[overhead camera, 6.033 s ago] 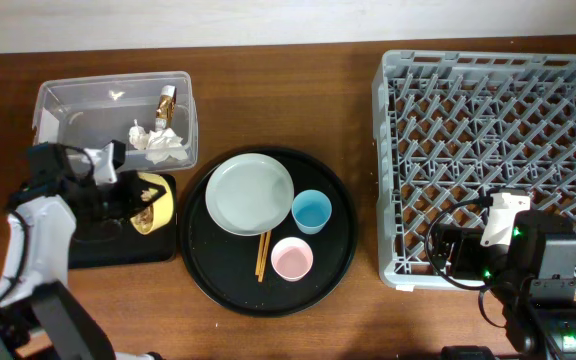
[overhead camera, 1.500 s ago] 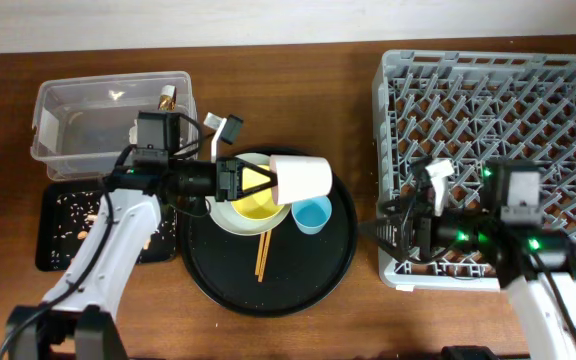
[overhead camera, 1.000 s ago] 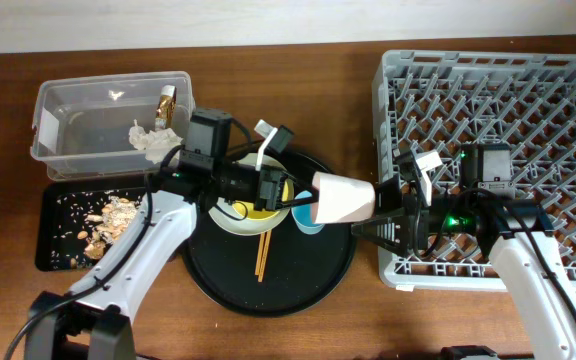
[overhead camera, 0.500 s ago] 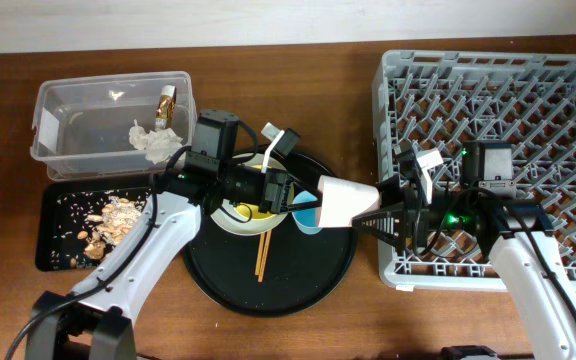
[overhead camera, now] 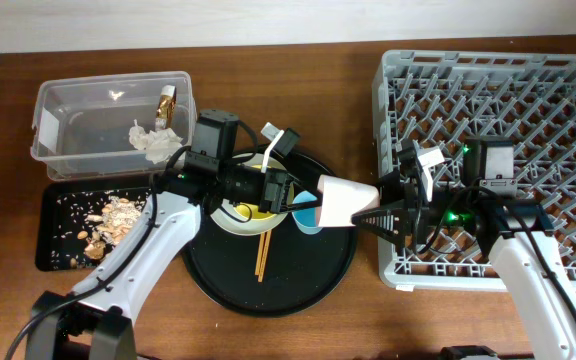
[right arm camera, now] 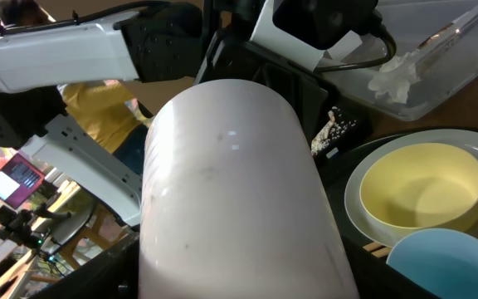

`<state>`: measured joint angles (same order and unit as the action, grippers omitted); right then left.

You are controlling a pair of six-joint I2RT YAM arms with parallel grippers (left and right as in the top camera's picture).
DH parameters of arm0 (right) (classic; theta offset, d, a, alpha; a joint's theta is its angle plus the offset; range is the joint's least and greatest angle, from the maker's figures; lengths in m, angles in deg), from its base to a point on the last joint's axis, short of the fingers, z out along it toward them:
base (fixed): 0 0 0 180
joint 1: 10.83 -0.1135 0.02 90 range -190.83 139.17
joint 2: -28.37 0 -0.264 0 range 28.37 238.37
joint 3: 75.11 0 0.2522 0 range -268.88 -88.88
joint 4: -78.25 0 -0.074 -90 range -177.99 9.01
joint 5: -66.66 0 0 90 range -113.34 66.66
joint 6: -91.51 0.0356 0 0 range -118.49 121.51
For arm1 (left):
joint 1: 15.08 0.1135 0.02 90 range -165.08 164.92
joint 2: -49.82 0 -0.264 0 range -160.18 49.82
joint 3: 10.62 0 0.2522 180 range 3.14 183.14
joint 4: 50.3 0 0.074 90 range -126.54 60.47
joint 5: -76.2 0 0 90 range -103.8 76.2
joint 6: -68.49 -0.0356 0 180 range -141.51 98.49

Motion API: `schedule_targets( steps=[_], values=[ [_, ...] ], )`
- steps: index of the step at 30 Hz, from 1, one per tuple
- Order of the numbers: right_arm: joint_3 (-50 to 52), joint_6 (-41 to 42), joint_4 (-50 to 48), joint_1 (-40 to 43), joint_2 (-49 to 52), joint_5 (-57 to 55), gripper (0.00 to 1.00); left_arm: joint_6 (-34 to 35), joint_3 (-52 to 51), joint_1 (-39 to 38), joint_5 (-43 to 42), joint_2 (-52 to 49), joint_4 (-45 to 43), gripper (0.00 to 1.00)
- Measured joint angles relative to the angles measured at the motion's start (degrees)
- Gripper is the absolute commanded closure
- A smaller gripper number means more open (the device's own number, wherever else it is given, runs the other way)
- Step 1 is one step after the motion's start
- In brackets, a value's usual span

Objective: Sort waste into correct bins and load items into the dishwasher rack
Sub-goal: 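Hand the pink cup from the left gripper to the right gripper, then place the pink cup upside down in the rack's right corner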

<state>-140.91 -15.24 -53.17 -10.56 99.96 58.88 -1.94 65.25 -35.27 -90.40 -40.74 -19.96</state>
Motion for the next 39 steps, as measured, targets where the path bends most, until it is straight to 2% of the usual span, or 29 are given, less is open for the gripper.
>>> schedule_targets(
  steps=[5, 7, 9, 11, 15, 21, 22, 27, 28, 29, 31, 36, 39],
  values=[
    [0.0, -0.02, 0.0, 0.0, 0.0, 0.39, 0.36, 0.0, 0.0, 0.0, 0.02, 0.0, -0.02, 0.97],
    [0.0, 0.04, 0.02, 0.0, 0.0, 0.44, 0.36, 0.13, 0.0, 0.0, 0.09, 0.0, 0.0, 0.68],
    [0.0, 0.0, 0.0, 0.0, 0.0, 0.15, 0.37, 0.33, 0.0, 0.0, 1.29, 0.0, -0.07, 0.59],
    [0.0, 0.33, 0.42, 0.0, 0.0, -1.36, 0.43, 0.63, 0.0, -0.07, 4.68, 0.0, 0.59, 0.49],
    [0.0, 3.5, 0.92, 0.0, 0.0, -8.39, 0.52, 0.63, 0.02, 0.17, 13.44, 0.0, 4.39, 0.47],
    [-0.76, 5.88, 5.75, 0.0, 0.0, -20.98, 0.55, -2.95, 0.09, 6.97, 25.11, 0.13, 14.75, 0.41],
    [-1.95, 6.21, 8.68, 0.0, 0.0, -24.55, 0.58, -3.93, 0.04, 8.59, 26.86, 0.35, 16.81, 0.39],
    [-15.37, 10.08, 21.73, 0.98, -0.07, -45.16, 0.59, -9.35, 0.04, 16.13, 41.38, 5.68, 27.36, 0.37],
    [-19.87, 12.24, 23.8, 2.25, -0.2, -51.3, 0.59, -9.86, 0.04, 16.74, 43.56, 6.71, 28.48, 0.37],
    [-21.24, 12.94, 24.92, 4.2, -0.26, -53.68, 0.59, -10.67, 0.04, 17.64, 47.82, 8.39, 29.81, 0.37],
    [-23.45, 14.91, 27.45, 7.04, -0.28, -59.32, 0.58, -11.08, 0.04, 17.75, 50.58, 8.9, 30.1, 0.36],
    [-24.7, 20.79, 28.22, 20.57, -0.11, -74.6, 0.58, -11.67, 0.04, 17.75, 53.75, 8.9, 30.16, 0.36],
    [-24.74, 24.04, 27.96, 28.74, 1.4, -78.64, 0.58, -11.82, 0.04, 17.75, 54.29, 8.9, 30.18, 0.36]
  ],
)
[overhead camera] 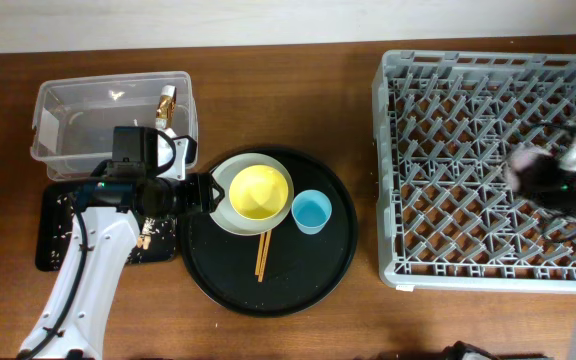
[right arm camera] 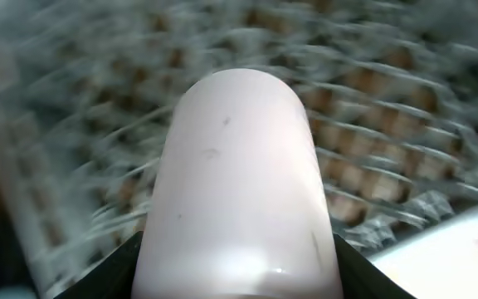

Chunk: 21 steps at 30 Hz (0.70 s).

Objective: Sort waste into correct bins and load items into the dishwasher rack
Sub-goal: 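Place the pink cup upside down in the rack's right corner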

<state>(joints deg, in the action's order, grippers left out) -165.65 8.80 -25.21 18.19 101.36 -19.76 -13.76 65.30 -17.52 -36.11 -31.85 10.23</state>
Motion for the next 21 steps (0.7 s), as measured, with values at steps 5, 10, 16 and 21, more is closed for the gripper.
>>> schedule_targets(
  steps=[5, 10, 16, 21],
  values=[
    [-0.2, 4.46, -0.59, 10.05, 6.69, -2.71, 0.56, -0.07, 0.0, 0.0, 0.31, 0.0, 0.59, 0.36],
    [-0.24, 6.01, -0.46, 12.96, 13.79, -2.78, 0.37, -0.07, 0.0, 0.0, 0.31, 0.0, 0.63, 0.32],
    [-0.24, 6.32, -0.5, 12.96, 16.41, -0.55, 0.14, -0.28, 0.0, 0.0, 0.31, 0.0, 0.63, 0.26],
    [-0.26, 6.29, 0.42, 12.96, 16.44, 6.62, 0.2, -0.28, 0.0, 0.0, 0.31, 0.0, 0.61, 0.26]
  ],
)
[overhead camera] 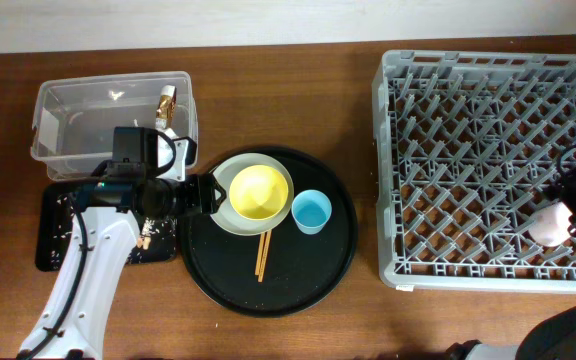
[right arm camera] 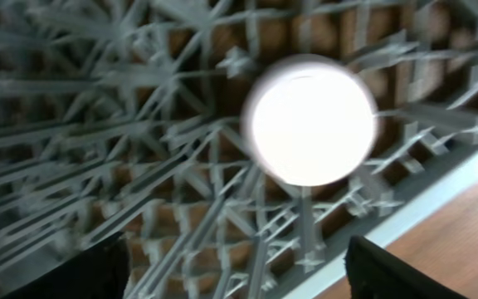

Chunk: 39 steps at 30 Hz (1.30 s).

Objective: Sort waste into correct bins and load items into the dishwasher rack
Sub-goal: 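Place the pink cup upside down in the rack's right corner, then grasp the blue cup with the left gripper and lift it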

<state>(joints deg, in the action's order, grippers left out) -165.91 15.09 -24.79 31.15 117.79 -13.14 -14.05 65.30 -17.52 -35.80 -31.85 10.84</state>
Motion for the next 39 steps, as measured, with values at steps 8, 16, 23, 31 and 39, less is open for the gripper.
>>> schedule_targets(
  steps=[8, 16, 23, 31, 39],
  values=[
    [0.0, -4.92, 5.38, -8.63, -4.48, 10.36, 0.21, 0.02, 0.0, -4.96, 0.39, 0.0, -4.07, 0.27],
    [-0.07, -8.09, 6.4, -26.14, -8.07, 9.29, 0.17, 0.02, 0.0, -19.23, 2.38, -3.37, -13.94, 0.32],
    [-0.07, -8.24, 6.97, -28.92, -8.07, 7.63, 0.16, 0.09, 0.0, -29.14, 5.46, -12.9, -18.08, 0.44],
    [-0.07, -8.22, 7.32, -28.92, -8.07, 6.97, 0.14, 0.92, 0.0, -30.99, 7.54, -15.54, -17.84, 0.92],
    [-0.07, -8.28, 7.8, -28.92, -8.07, 5.03, 0.05, 1.11, 0.0, -30.99, 7.52, -15.52, -15.47, 0.99]
  ],
)
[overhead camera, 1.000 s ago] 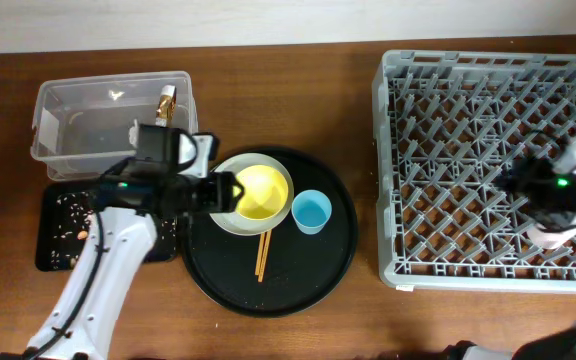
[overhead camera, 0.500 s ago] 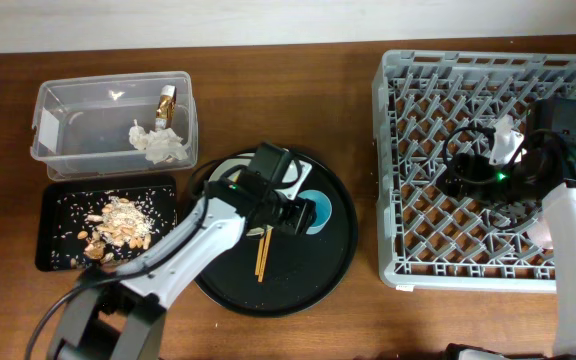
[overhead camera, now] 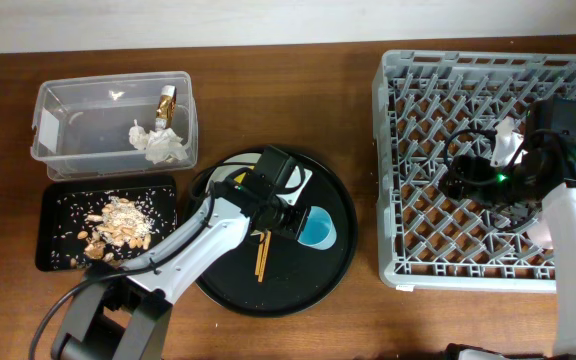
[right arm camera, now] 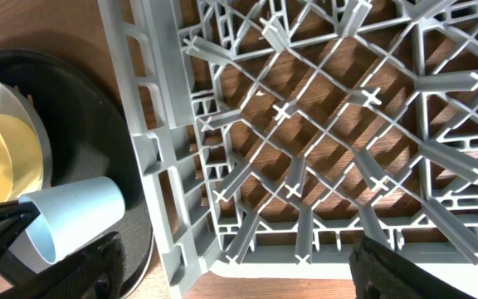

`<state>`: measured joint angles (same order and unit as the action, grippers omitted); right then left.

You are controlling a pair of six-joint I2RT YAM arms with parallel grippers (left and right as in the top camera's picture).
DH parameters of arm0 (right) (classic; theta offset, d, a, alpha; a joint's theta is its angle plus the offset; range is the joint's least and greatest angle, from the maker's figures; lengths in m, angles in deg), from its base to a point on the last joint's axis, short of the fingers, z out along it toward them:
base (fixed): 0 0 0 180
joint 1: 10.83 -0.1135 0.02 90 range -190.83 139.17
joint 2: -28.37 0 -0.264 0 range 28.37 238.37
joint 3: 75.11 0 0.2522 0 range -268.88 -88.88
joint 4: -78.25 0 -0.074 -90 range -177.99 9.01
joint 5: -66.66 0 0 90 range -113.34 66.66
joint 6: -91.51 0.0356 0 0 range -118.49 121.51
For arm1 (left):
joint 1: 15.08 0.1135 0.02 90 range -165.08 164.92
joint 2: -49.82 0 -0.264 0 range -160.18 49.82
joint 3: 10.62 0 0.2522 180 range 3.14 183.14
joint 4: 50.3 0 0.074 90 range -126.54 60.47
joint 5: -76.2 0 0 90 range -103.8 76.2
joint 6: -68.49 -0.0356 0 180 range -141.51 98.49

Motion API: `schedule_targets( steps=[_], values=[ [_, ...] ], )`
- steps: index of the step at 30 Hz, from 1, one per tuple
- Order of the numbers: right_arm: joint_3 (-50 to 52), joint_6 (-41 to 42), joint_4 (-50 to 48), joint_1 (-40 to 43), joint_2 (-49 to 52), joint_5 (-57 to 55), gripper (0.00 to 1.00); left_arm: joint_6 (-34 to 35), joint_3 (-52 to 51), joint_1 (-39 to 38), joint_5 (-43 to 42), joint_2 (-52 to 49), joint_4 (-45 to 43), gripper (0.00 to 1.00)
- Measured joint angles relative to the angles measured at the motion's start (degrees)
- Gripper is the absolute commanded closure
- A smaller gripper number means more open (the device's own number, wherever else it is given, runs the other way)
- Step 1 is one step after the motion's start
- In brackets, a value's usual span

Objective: Sort waste into correct bins and load items into the dishwasher rack
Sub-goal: 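Grasp the blue cup with the left gripper and lift it, then hand the blue cup from the left gripper to the right gripper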

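The blue cup (overhead camera: 320,229) lies tilted on the round black tray (overhead camera: 298,290); in the right wrist view the blue cup (right arm camera: 77,220) shows its side. My left gripper (overhead camera: 296,216) reaches across the stacked bowls and is shut on the cup's rim, its fingers at the mouth. The yellow bowl sits in a white bowl (overhead camera: 305,179). Chopsticks (overhead camera: 261,256) lie on the tray. The white cup (overhead camera: 545,228) stands in the grey rack (overhead camera: 388,160) at its right side. My right gripper (overhead camera: 463,180) (right arm camera: 243,278) hangs open over the rack's left part, holding nothing.
A clear bin (overhead camera: 48,125) with a tissue and a small bottle stands at the back left. In front of it is a flat black tray (overhead camera: 53,250) holding food scraps. The rack's near left corner (right arm camera: 222,257) borders bare wooden table.
My left gripper was left of the bowls; now it is across them and shut on the blue cup, which is tilted. My open right gripper moved from the rack's right side to its left part.
My right gripper held the white cup over the black tray beside my left gripper. Then it had the cup over the rack's right side, with my left gripper back by the bowls. Then the cup stood released in the rack. Now my left gripper holds the blue cup.
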<state>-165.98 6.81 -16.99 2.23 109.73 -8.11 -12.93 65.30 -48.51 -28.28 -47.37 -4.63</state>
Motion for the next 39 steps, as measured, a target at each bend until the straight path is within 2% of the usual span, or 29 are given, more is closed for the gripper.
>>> schedule_targets(
  steps=[4, 8, 10, 13, 16, 18, 22, 27, 29, 32, 35, 36, 39],
  values=[
    [0.0, -0.35, 0.13, 0.0, 0.0, -0.39, 0.0, 0.81, -0.02, 1.4, -0.28, 3.56, 0.35, 0.99],
    [0.02, -0.85, -1.29, 0.0, 0.0, 1.68, 0.02, 5.81, 0.02, 9.31, -4.76, 13.73, -3.87, 1.0],
    [0.0, -3.85, -3.15, 0.04, 0.0, 7.96, 0.02, 8.46, 0.17, 13.55, -12.31, 15.63, -9.33, 0.99],
    [0.0, -13.57, -3.61, -0.07, 0.0, 26.34, 0.02, 12.92, 0.35, 17.4, -28.37, 14.43, -19.93, 1.0],
    [0.0, -20.68, -3.67, -0.72, 0.0, 38.42, 0.02, 18.12, 0.37, 18.08, -41.53, 11.98, -30.93, 1.0],
    [0.0, -22.93, -3.82, -2.62, 0.0, 42.53, 0.02, 21.14, 0.37, 17.66, -47.08, 10.38, -34.56, 0.99],
    [0.02, -26.49, -5.14, -8.66, 0.0, 46.93, 0.02, 24.09, 0.35, 16.09, -51.47, 9.4, -35.39, 1.0],
    [0.0, -28.17, -8.48, -14.32, 0.0, 50.05, 0.0, 25.14, 0.35, 14.58, -53.13, 9.4, -35.67, 0.99],
    [0.0, -28.33, -9.25, -15.96, 0.0, 50.53, 0.05, 25.31, 0.35, 14.58, -53.2, 9.4, -35.69, 1.0],
    [0.02, -28.46, -10.71, -17.29, 0.0, 51.8, 0.22, 25.35, 0.35, 14.58, -53.37, 9.4, -35.71, 1.0],
    [0.02, -28.61, -12.11, -17.25, 0.0, 52.68, 0.27, 25.53, 0.35, 14.6, -54.31, 9.4, -35.76, 1.0],
    [0.02, -28.74, -12.28, -17.25, 0.0, 53.05, 0.32, 25.57, 0.35, 14.71, -54.51, 9.4, -35.74, 1.0],
    [0.02, -29.42, -12.31, -17.25, 0.0, 53.66, 0.38, 25.77, 0.35, 14.91, -54.75, 9.4, -35.74, 1.0]
  ],
)
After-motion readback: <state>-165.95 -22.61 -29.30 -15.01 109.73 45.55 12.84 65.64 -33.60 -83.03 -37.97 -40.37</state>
